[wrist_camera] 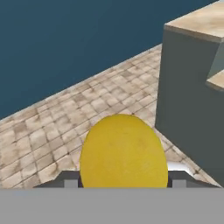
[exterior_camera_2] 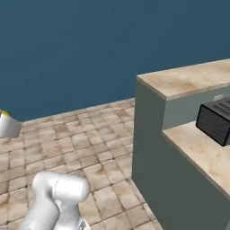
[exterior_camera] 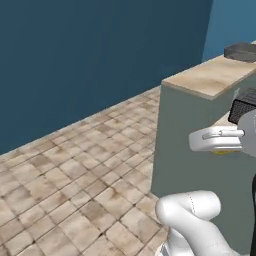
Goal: Place the cold items (lemon and cucumber) from the fridge in one tupperware on the dining counter. Place the warm items (kebab skewer and hot dog) in the stove area in another tupperware.
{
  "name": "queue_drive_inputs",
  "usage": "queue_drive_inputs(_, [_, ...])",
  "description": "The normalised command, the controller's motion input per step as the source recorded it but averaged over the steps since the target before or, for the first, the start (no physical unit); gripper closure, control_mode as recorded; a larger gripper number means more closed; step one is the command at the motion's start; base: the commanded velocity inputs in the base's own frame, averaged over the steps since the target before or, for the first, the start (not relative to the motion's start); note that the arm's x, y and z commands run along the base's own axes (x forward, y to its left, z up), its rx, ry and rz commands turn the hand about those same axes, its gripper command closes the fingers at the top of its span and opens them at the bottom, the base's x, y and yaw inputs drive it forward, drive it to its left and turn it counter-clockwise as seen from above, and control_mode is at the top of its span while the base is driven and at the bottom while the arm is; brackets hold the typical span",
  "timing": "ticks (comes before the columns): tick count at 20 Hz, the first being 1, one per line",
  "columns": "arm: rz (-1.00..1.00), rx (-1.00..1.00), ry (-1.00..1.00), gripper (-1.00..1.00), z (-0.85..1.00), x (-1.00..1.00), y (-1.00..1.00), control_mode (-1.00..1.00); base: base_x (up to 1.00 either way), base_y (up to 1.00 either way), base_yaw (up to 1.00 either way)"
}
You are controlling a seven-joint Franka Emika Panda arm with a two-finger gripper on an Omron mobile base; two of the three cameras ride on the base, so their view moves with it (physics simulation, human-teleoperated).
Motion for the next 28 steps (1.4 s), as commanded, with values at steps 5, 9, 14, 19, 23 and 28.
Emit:
queue_drive_inputs(5, [0.00, 0.00, 0.00, 1.00, 0.00, 0.00, 0.00, 1.00, 0.80, 0.89, -0.64])
queue_drive_inputs(9, [0.00, 0.00, 0.00, 1.00, 0.00, 0.00, 0.00, 1.00, 0.83, 0.97, -0.61])
queue_drive_inputs(14, [0.00, 0.00, 0.00, 1.00, 0.00, 0.00, 0.00, 1.00, 0.83, 1.00, -0.56])
queue_drive_inputs(19, [0.00, 0.00, 0.00, 1.00, 0.00, 0.00, 0.00, 1.00, 0.84, 1.00, -0.49])
queue_drive_inputs(23, [0.00, 0.00, 0.00, 1.00, 0.00, 0.00, 0.00, 1.00, 0.87, 1.00, -0.48])
queue_drive_inputs(28, [0.00, 0.00, 0.00, 1.00, 0.00, 0.00, 0.00, 1.00, 0.87, 1.00, -0.48])
